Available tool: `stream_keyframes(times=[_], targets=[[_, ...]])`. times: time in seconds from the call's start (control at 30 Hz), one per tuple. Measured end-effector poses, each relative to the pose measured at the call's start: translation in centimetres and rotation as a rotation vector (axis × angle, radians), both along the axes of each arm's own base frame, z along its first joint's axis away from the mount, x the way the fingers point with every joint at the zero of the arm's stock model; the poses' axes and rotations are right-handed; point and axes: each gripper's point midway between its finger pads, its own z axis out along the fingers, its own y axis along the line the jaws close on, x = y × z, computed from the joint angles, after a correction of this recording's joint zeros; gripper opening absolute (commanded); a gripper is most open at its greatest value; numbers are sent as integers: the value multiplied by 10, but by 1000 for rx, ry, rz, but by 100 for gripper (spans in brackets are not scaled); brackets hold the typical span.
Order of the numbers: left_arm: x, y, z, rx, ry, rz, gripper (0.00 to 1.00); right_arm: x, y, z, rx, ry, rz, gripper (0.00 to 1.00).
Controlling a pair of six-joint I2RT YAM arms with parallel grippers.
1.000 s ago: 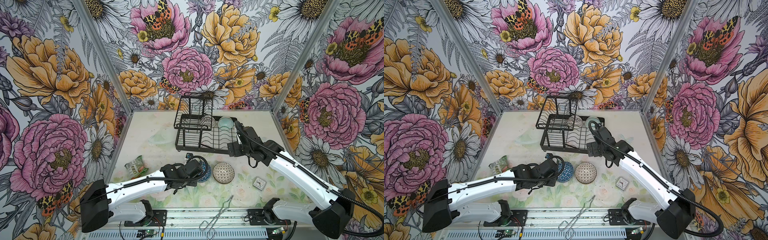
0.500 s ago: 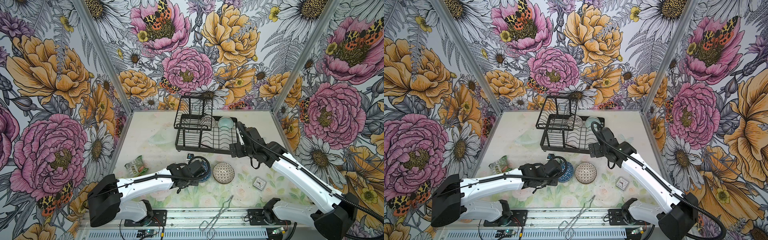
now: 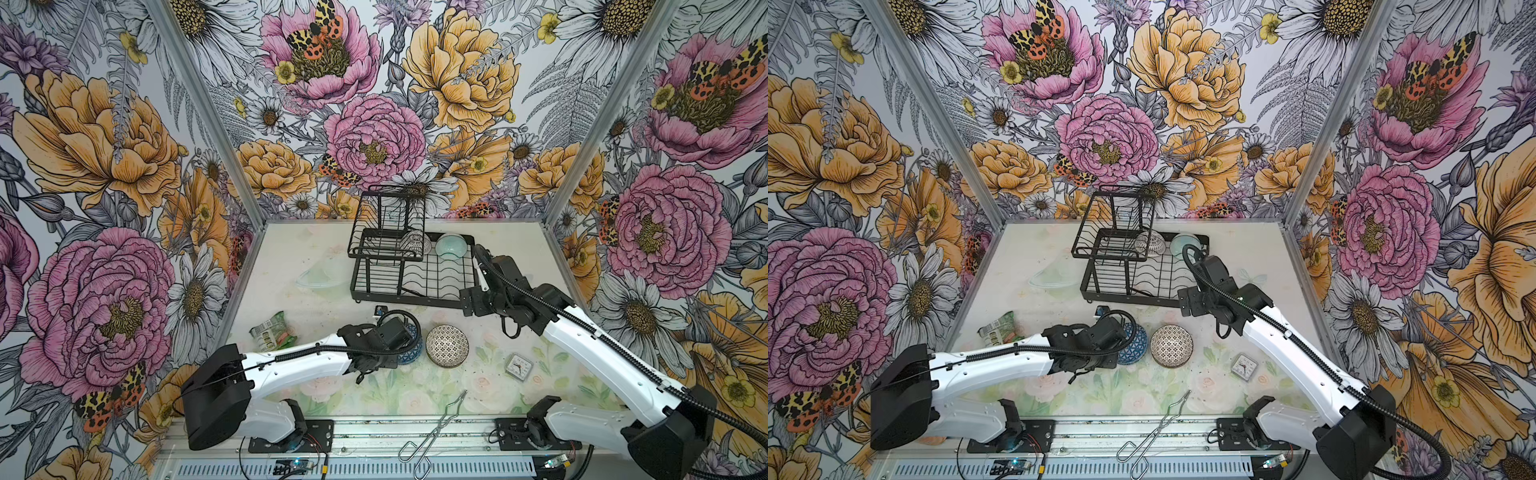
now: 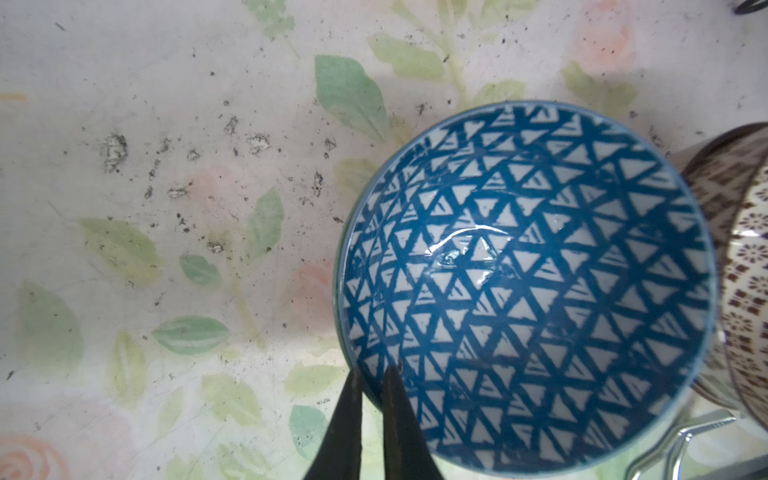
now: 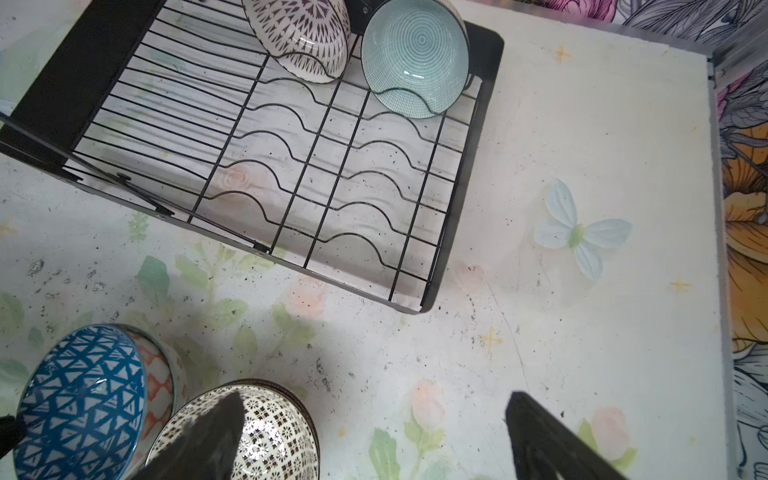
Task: Load the bowls into the dish rack
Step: 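Lower left gripper onto the rim of the blue triangle-patterned bowl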
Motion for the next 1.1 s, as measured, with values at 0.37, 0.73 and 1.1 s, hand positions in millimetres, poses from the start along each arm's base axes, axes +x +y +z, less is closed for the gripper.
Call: stream_keyframes(times=[0.37, 0.73, 1.1], targets=[[1, -3, 3, -12, -5, 0, 0, -3, -2, -6, -8, 13, 0, 99], [-1, -6, 11, -34, -15, -6, 26, -4, -4, -9, -5, 16, -4, 100], [-2, -62, 52, -100, -80, -144, 80, -6, -7, -13, -8, 26, -8, 99]])
